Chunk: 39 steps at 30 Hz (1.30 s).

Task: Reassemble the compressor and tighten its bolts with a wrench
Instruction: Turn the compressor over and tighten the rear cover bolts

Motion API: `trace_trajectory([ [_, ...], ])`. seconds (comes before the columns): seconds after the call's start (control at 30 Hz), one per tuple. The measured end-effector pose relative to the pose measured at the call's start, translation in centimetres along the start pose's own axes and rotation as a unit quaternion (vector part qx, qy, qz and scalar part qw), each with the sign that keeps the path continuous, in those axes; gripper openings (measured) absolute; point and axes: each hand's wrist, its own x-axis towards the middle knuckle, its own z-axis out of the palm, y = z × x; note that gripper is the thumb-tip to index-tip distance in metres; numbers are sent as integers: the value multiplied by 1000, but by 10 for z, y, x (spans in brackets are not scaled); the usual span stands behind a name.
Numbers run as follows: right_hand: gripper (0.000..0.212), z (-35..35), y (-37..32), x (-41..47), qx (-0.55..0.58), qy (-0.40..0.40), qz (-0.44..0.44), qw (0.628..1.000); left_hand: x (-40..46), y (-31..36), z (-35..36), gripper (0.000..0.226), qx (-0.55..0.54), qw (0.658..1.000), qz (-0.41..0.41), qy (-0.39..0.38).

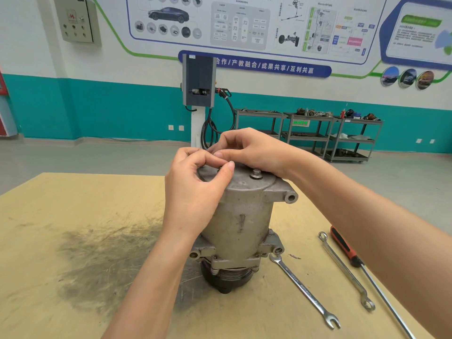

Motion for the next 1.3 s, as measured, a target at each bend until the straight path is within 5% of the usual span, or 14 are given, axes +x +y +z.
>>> trace_trajectory([
  [0.13,16,4,-1,6,-60,18,4,998,0,0,0,8,-3,1000,-3,2],
  [0.67,10,-3,4,-2,33,-19,7,999,0,2,0,6,-12,1000,-1,2],
  [0.9,14,4,-1,7,-48,1,16,999,1,5,-4,12,-15,999,-1,-51],
  [1.07,9,-4,3,-2,47,-15,18,999,1,7,-6,22,-7,997,-9,-70],
  [1.2,17,1,0,5,-3,14,38,999,-1,8,-3,6,4,999,-17,-36],
  [1.3,20,3,1,7,-12,27,37,999,-1,6,-2,14,14,999,-32,-6],
])
